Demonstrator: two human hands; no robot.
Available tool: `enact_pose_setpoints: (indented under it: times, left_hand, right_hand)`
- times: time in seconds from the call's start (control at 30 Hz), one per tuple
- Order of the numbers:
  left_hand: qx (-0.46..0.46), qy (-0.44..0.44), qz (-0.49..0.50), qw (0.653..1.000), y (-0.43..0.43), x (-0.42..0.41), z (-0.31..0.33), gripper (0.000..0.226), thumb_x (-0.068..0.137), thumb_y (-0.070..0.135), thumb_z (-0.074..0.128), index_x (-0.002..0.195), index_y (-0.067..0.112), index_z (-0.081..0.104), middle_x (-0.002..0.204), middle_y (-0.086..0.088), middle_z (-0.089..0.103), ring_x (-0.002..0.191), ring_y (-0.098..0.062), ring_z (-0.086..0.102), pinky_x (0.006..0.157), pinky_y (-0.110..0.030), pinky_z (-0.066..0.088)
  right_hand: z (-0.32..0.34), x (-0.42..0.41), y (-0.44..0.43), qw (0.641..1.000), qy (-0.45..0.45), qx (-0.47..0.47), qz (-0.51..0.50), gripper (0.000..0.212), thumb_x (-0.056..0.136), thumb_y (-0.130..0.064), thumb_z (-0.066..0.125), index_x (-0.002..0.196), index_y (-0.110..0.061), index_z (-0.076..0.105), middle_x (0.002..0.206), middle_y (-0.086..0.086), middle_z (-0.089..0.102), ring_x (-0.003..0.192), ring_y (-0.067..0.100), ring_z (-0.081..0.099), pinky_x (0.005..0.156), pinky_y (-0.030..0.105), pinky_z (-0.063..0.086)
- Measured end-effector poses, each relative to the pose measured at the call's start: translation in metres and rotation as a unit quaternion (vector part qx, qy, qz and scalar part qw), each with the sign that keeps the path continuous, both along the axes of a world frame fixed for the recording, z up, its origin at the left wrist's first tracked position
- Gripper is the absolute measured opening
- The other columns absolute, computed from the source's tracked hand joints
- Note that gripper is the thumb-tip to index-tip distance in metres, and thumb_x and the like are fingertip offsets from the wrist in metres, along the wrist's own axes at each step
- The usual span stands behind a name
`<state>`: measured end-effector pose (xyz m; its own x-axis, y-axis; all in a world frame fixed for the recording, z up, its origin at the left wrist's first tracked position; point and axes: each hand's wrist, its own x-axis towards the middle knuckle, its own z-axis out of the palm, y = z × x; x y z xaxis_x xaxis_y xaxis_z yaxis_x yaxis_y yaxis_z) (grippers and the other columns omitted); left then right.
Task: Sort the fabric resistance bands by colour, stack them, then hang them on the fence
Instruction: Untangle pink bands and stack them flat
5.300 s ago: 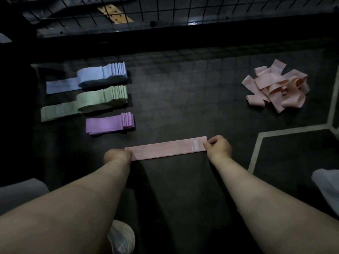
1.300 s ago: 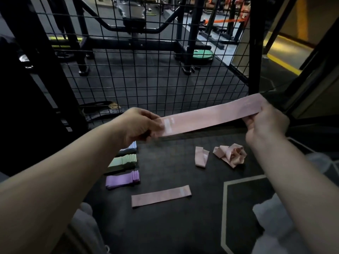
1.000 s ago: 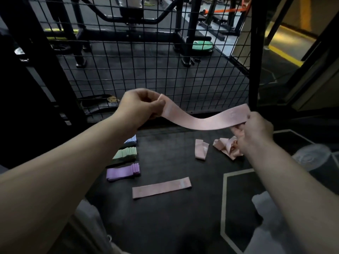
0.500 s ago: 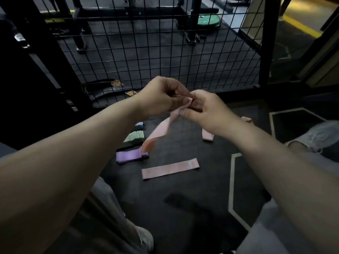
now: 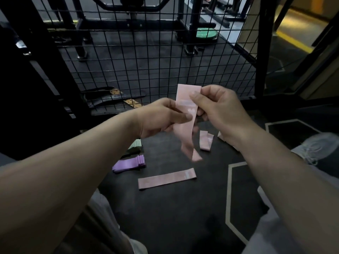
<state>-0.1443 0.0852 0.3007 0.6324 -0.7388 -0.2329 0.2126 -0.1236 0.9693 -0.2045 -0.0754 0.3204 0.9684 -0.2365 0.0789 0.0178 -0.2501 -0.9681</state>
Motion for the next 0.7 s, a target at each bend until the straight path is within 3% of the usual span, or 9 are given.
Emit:
enact_pose_setpoints:
  times: [0.07,0.13,0.2,0.27,0.4,0.47,0.53,0.63,0.7]
  left_hand:
    - [0.000,0.016,-0.011,1.000,0.0010,0.0001,0.0006,0.013,0.095,0.000,0.055,0.101,-0.004,0.065,0.085,-0.015,0.072,0.078,-0.024,0.071,0.080,-0.036,0.056]
    - [0.003,0.022,-0.027,0.999,0.0024,-0.0007,0.0031,0.013,0.095,-0.003,0.053,0.095,-0.003,0.066,0.081,-0.017,0.071,0.071,-0.025,0.070,0.073,-0.036,0.059]
    - [0.014,0.031,-0.049,0.998,0.0038,-0.0030,0.0061,0.013,0.094,-0.006,0.052,0.090,-0.004,0.064,0.075,-0.018,0.068,0.063,-0.026,0.068,0.061,-0.032,0.058]
    - [0.028,0.035,-0.072,0.996,0.0047,-0.0054,0.0075,0.011,0.093,-0.007,0.051,0.091,-0.007,0.062,0.075,-0.021,0.067,0.063,-0.029,0.067,0.060,-0.033,0.057]
    - [0.024,0.040,-0.089,0.995,0.0058,-0.0058,0.0072,0.012,0.095,-0.002,0.052,0.097,-0.010,0.061,0.083,-0.026,0.067,0.070,-0.034,0.068,0.068,-0.037,0.058]
    - [0.015,0.045,-0.081,0.996,0.0057,-0.0043,0.0072,0.012,0.095,-0.001,0.053,0.101,-0.008,0.061,0.085,-0.026,0.066,0.072,-0.035,0.067,0.072,-0.041,0.060]
    - [0.005,0.051,-0.065,0.997,0.0059,-0.0037,0.0085,0.011,0.095,-0.003,0.053,0.100,-0.005,0.062,0.082,-0.023,0.067,0.068,-0.032,0.067,0.069,-0.038,0.060]
    - [0.014,0.044,-0.069,0.997,0.0060,-0.0034,0.0096,0.011,0.094,-0.002,0.054,0.103,-0.005,0.060,0.080,-0.023,0.066,0.066,-0.031,0.066,0.063,-0.036,0.058]
    - [0.025,0.040,-0.069,0.996,0.0054,-0.0044,0.0100,0.012,0.095,0.000,0.055,0.104,-0.005,0.060,0.079,-0.022,0.067,0.064,-0.030,0.066,0.062,-0.036,0.059]
  right_hand:
    - [0.0036,0.0007,-0.0024,1.000,0.013,0.004,-0.007,0.028,0.093,-0.037,0.064,0.088,-0.010,0.070,0.071,0.000,0.064,0.062,0.008,0.055,0.053,0.018,0.044]
    - [0.0063,0.0011,-0.0036,0.999,0.030,-0.007,0.008,0.032,0.094,-0.044,0.062,0.086,-0.015,0.072,0.071,-0.006,0.066,0.062,0.006,0.055,0.053,0.017,0.043]
    - [0.0072,0.0007,-0.0034,0.998,0.038,-0.026,0.039,0.027,0.094,-0.044,0.062,0.090,-0.019,0.072,0.074,-0.008,0.068,0.065,0.002,0.060,0.054,0.013,0.044]
    - [0.0063,0.0005,-0.0025,0.997,0.039,-0.034,0.054,0.020,0.093,-0.039,0.065,0.095,-0.020,0.072,0.079,-0.007,0.070,0.068,0.000,0.062,0.057,0.012,0.045]
    - [0.0045,0.0015,-0.0028,0.999,0.040,-0.028,0.021,0.021,0.094,-0.035,0.065,0.091,-0.015,0.072,0.075,-0.003,0.070,0.068,0.006,0.063,0.060,0.021,0.047]
    - [0.0049,0.0015,-0.0042,0.999,0.050,-0.002,0.001,0.027,0.094,-0.042,0.062,0.091,-0.017,0.073,0.075,-0.003,0.070,0.070,0.012,0.063,0.060,0.028,0.047]
    - [0.0054,0.0003,-0.0047,0.998,0.067,-0.006,0.014,0.030,0.096,-0.046,0.058,0.096,-0.020,0.074,0.078,-0.005,0.071,0.073,0.011,0.064,0.060,0.028,0.046]
    - [0.0038,-0.0028,-0.0031,0.997,0.053,-0.049,0.021,0.020,0.099,-0.031,0.058,0.098,-0.018,0.073,0.076,-0.007,0.070,0.063,-0.001,0.061,0.053,0.015,0.044]
    - [0.0043,-0.0023,-0.0034,0.998,0.043,-0.043,-0.015,0.020,0.099,-0.027,0.058,0.096,-0.014,0.072,0.070,-0.005,0.069,0.053,0.000,0.057,0.049,0.016,0.044]
